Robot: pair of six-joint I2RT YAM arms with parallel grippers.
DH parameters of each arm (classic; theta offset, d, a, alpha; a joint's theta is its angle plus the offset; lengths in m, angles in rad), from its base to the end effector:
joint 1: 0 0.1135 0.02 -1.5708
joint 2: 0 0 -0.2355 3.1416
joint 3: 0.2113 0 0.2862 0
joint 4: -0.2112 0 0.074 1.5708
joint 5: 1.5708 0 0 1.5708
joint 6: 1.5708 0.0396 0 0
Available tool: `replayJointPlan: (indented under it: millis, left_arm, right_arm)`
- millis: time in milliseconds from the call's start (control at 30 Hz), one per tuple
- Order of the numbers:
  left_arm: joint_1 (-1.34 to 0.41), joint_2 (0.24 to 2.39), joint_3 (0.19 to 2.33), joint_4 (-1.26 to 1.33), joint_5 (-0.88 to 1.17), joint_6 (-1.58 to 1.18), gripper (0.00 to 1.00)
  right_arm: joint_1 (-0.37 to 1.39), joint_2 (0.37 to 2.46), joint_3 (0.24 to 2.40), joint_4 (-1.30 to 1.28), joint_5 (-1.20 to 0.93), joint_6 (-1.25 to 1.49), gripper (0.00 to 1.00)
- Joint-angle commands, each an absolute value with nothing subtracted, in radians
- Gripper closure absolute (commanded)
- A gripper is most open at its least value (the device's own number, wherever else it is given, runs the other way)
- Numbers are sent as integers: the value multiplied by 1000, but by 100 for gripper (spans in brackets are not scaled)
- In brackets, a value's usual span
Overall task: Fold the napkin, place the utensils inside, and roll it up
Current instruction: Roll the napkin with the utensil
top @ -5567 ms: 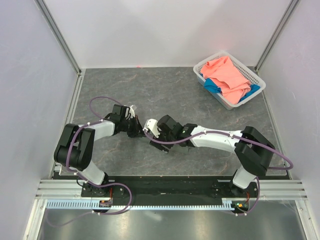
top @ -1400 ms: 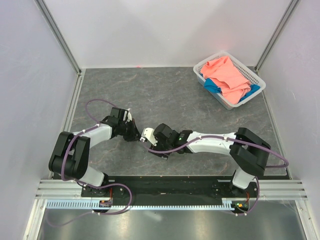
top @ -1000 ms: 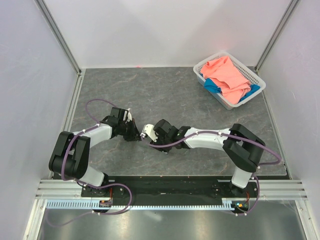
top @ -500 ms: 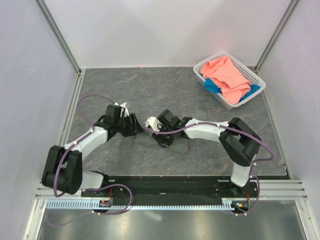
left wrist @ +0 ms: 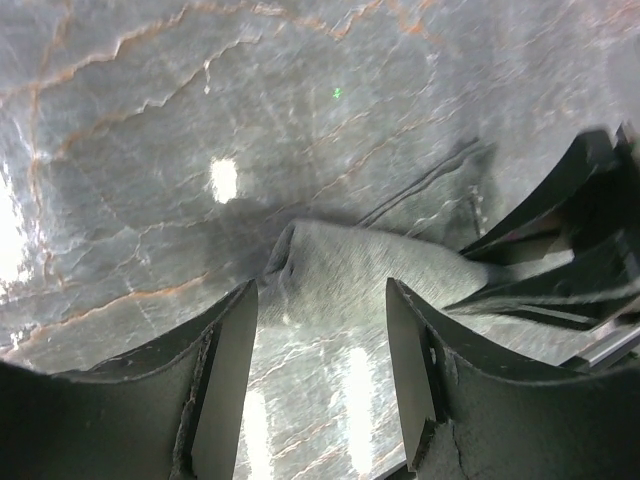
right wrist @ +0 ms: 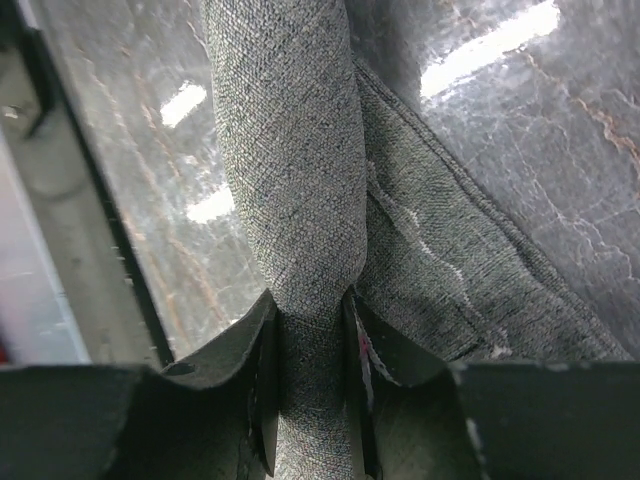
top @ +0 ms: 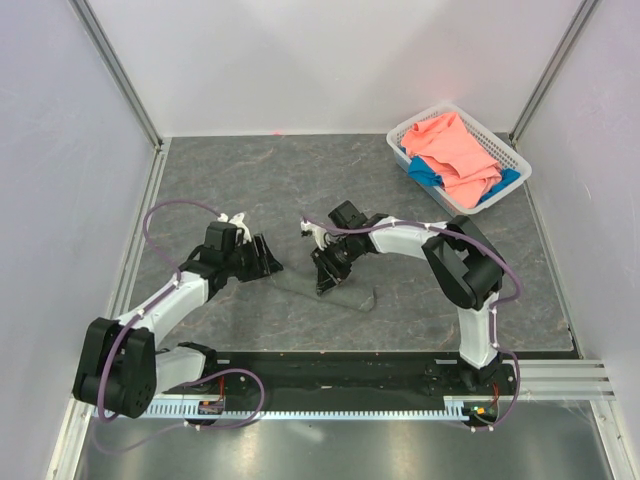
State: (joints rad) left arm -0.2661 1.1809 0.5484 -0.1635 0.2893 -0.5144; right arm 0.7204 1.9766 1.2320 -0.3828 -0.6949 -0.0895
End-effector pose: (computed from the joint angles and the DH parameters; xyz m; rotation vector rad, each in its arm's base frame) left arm 0.2575 -0.0819 0.1343 -0.1581 2.4373 -0.7070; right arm 0.2871 0.2857 0.0901 -1.2765 2.4140 1.1273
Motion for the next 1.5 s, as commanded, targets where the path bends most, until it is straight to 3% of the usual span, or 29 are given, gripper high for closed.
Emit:
replayJointPlan:
  millis: [0,400,667,767,800,1000,1100,1233,1467]
  left_arm:
    - [-267,1163,519,-89,291,-518,39]
    - [-268,1246,480,66,362,-529,41]
    - [-270,1315,456,153,435,-554,48]
    - [-270,1328,446,173,440,-557,60]
    - [-270,1328,445,170,440,-557,71]
    - [-270,1356,456,172,452,-554,97]
    - [-270,1368,465,169,471,-554,98]
    - [-270,1370,489,111,463,-558,98]
    - [-268,1443,590,-72,469,-566,98]
  right_arm:
    - [686,2045,1273,-446,-848,-45,70]
    - [661,2123,1308,-488,-879,-31,71]
    - [657,2132,1318,-495,-879,-31,71]
    - [655,2138,1322,-495,-879,-29,71]
    - [653,2135,1324,-495,-879,-29,71]
    - [653,2102,1344,-511,-865,-18,69]
    - [653,2045,1351,-523,-816,-12,61]
    - [664,1933,1342,-525,-721,-35,36]
    - [782,1711,1223,-399,-385,-113,25]
